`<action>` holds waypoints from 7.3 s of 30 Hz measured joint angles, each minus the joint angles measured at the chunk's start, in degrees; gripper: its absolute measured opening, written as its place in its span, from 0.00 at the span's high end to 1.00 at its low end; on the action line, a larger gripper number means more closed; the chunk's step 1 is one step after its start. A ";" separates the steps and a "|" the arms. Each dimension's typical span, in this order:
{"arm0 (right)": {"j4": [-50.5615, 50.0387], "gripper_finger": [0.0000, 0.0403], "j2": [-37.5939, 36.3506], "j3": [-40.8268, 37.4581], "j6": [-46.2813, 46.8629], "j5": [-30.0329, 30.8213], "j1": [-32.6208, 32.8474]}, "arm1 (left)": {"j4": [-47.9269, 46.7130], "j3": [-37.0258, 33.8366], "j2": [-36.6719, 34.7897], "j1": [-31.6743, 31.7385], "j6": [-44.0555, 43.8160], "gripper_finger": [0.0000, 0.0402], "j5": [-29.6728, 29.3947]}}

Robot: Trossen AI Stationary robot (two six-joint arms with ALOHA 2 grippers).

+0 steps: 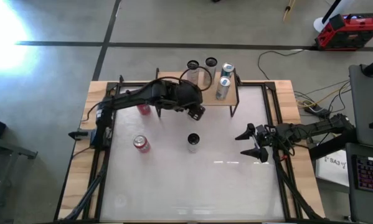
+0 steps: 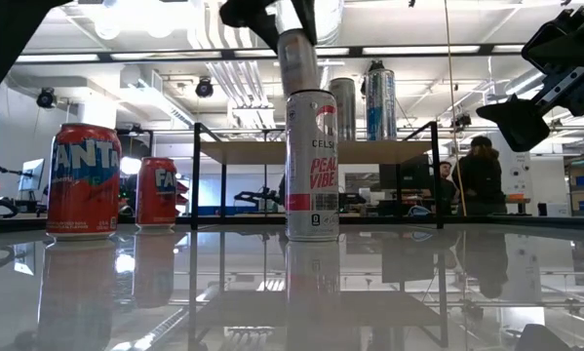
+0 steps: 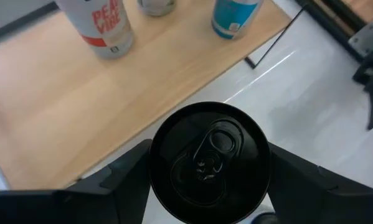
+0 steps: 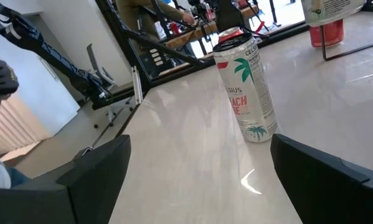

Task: Place canned beverage on shelf
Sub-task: Put the white yellow soda can on the shelf aligned with the other white yellow soda can

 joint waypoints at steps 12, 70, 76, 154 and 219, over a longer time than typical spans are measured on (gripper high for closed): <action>-0.02 0.08 -0.02 0.00 0.00 0.01 0.02 | -2.63 0.09 -5.05 2.46 15.12 0.38 -0.42; 0.00 0.08 0.04 -0.01 0.00 0.01 0.02 | -4.07 0.09 -1.63 14.01 -1.95 0.20 -1.36; 0.00 0.08 0.04 0.00 0.00 -0.02 0.00 | -3.97 0.09 -1.63 12.87 -4.70 0.10 -3.72; -0.01 0.08 0.24 -0.01 0.00 -0.01 0.01 | 28.94 -44.88 -2.77 1.81 -33.88 0.00 -63.38; 0.00 0.08 0.26 0.00 0.00 0.01 0.00 | 81.02 -43.41 1.57 -0.42 16.87 0.38 -51.92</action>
